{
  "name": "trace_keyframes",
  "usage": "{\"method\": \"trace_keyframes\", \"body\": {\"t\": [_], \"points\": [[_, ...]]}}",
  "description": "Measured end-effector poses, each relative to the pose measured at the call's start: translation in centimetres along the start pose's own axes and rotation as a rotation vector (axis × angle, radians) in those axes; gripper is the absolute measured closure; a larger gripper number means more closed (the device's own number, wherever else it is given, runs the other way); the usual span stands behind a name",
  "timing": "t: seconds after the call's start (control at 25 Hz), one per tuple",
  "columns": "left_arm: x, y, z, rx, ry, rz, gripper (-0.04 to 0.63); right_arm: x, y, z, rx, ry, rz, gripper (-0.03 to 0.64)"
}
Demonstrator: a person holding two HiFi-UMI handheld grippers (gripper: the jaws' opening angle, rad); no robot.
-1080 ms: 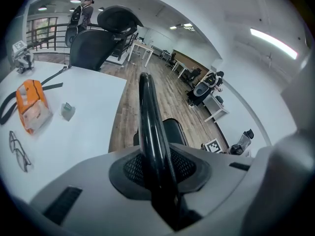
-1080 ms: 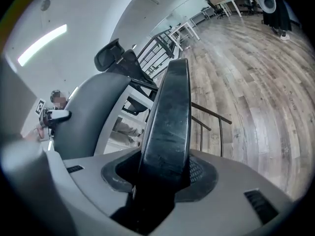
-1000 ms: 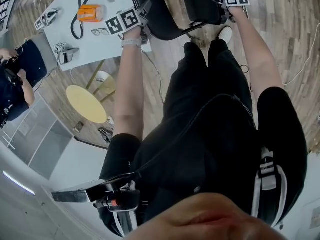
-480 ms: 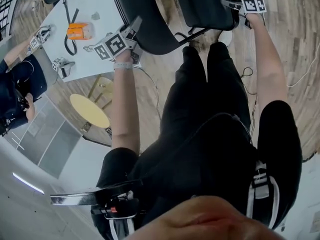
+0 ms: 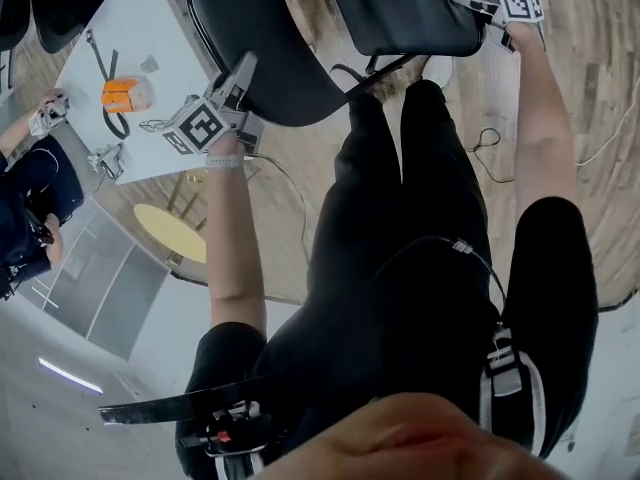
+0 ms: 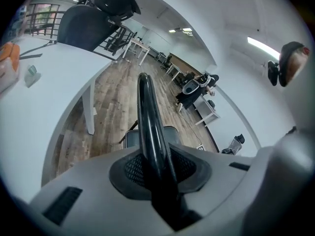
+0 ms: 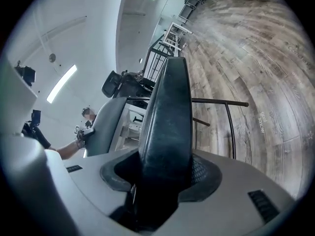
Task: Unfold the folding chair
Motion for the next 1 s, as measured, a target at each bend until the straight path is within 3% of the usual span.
{"method": "trace_keyframes", "body": {"t": [0.08, 0.48, 0.64, 0.76, 0.88, 1.0], "points": [[-0.5, -0.3, 0.1, -0.001, -0.001, 0.007, 0.515, 0.4, -0.1, -1.4, -0.004, 0.032, -0.008, 0.416], [-3.3, -1.2, 0.5, 0.004, -0.002, 0.055, 0.514, 3.1, -0.3, -8.6, -0.043, 0.020, 0.006, 0.408], [-4.5, -2.0, 0.0, 0.008, -0.003, 0.062, 0.514, 3.6, -0.9, -10.8, -0.114, 0.094, -0.012, 0.400], [-5.7, -2.4, -0.4, 0.008, -0.011, 0.065, 0.514, 4.0, -1.8, -11.8, -0.264, 0.166, -0.060, 0.390], [-6.0, -2.4, -0.8, 0.008, -0.017, 0.077, 0.514, 5.3, -1.5, -14.5, -0.105, 0.016, -0.028, 0.383], [-7.2, -2.5, -3.1, 0.003, -0.011, 0.077, 0.514, 5.7, -1.2, -16.4, -0.114, 0.065, -0.042, 0.379]]}}
Point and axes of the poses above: the fingertips, and each gripper's own axes: x backward along the fingers, z to its left, y out of its top, the point moved 10 cm from there along x, backward along the fingers, and after that the axes turned 4 degrees about y, right-handed, at the moved point
